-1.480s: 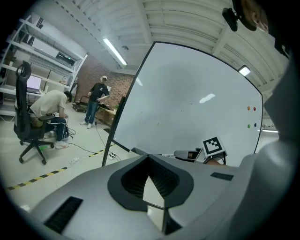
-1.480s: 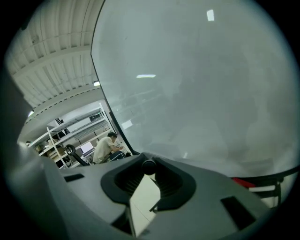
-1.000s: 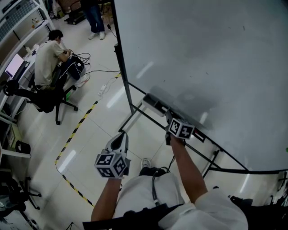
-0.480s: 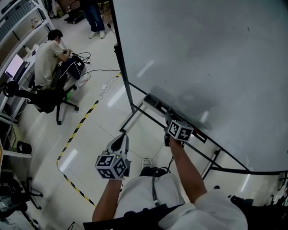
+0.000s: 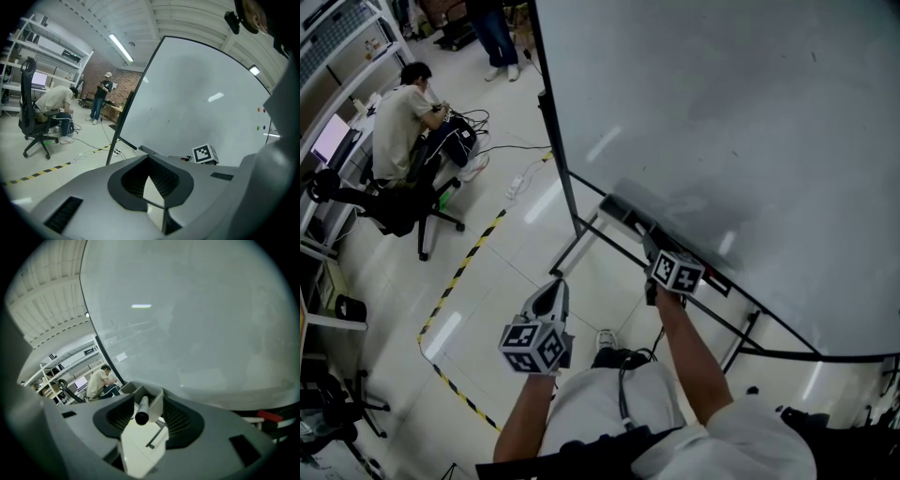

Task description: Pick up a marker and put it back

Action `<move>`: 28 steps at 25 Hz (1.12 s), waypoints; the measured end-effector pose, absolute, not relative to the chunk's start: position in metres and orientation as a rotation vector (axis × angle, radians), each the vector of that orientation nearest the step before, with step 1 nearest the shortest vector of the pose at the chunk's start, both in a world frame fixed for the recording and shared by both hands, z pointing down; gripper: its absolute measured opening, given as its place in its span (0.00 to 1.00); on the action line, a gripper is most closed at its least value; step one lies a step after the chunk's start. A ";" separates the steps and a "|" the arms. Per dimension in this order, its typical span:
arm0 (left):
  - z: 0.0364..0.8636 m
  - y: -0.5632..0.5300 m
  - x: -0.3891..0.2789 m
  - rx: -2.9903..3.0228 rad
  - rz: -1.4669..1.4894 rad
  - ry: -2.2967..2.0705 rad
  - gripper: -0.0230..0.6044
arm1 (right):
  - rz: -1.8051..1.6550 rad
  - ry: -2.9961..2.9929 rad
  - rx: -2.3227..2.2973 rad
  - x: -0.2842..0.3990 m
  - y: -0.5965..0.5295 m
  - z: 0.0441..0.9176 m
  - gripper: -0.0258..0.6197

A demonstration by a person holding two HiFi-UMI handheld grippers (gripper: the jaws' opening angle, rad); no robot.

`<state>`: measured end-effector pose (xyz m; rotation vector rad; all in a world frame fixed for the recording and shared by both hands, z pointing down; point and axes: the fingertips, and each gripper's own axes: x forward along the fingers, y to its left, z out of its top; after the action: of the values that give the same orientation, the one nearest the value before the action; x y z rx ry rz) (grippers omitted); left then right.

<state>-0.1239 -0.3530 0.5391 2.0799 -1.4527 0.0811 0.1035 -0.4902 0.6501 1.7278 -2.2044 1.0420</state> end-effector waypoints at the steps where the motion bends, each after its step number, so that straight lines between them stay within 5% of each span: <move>1: 0.539 -0.353 -0.123 2.082 0.079 -1.451 0.03 | 1.037 -2.207 1.735 0.106 -0.488 0.647 0.40; 12: 0.526 -0.335 -0.119 2.120 0.054 -1.434 0.03 | 0.999 -2.275 1.817 0.132 -0.447 0.595 0.39; 17: 0.518 -0.313 -0.118 2.137 0.031 -1.433 0.03 | 0.937 -2.311 1.827 0.136 -0.413 0.570 0.04; 28: 0.513 -0.214 -0.119 2.157 -0.018 -1.432 0.03 | 0.863 -2.439 1.594 0.096 -0.283 0.548 0.04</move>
<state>-0.1189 -0.2140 0.5127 2.1575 -1.4316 -0.0184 0.0964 -0.2832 0.5479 1.5938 -2.4394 0.8631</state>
